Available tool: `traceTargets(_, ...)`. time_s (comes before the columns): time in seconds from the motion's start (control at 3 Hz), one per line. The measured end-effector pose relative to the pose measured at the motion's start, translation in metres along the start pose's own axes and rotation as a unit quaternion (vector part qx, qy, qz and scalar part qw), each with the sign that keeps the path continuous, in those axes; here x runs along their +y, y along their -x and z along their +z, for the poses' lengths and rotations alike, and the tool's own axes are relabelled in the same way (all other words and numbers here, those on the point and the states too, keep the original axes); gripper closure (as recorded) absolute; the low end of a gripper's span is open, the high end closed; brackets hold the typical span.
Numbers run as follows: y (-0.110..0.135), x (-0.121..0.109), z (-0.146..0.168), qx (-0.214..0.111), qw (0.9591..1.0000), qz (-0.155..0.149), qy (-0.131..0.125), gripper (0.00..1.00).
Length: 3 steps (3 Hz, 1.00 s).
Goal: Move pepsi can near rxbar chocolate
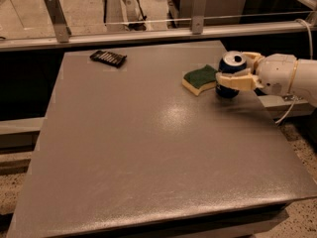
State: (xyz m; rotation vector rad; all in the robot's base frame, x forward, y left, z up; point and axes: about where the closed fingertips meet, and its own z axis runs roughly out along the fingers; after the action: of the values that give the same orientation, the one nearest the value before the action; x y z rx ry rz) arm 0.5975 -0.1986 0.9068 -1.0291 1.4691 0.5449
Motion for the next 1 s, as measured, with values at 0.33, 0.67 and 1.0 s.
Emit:
traceTargets(0.33,-0.0141,-0.0136,0.0002,-0.015,0.9997,0.015,-0.008,0.84)
traceTargets(0.67,-0.0237,-0.0194,0.0019,-0.025,0.9991,0.032,-0.012,0.61)
traceTargets(1.0,-0.0241,-0.0205,0.0020,-0.028,0.9989,0.036,-0.012,0.38)
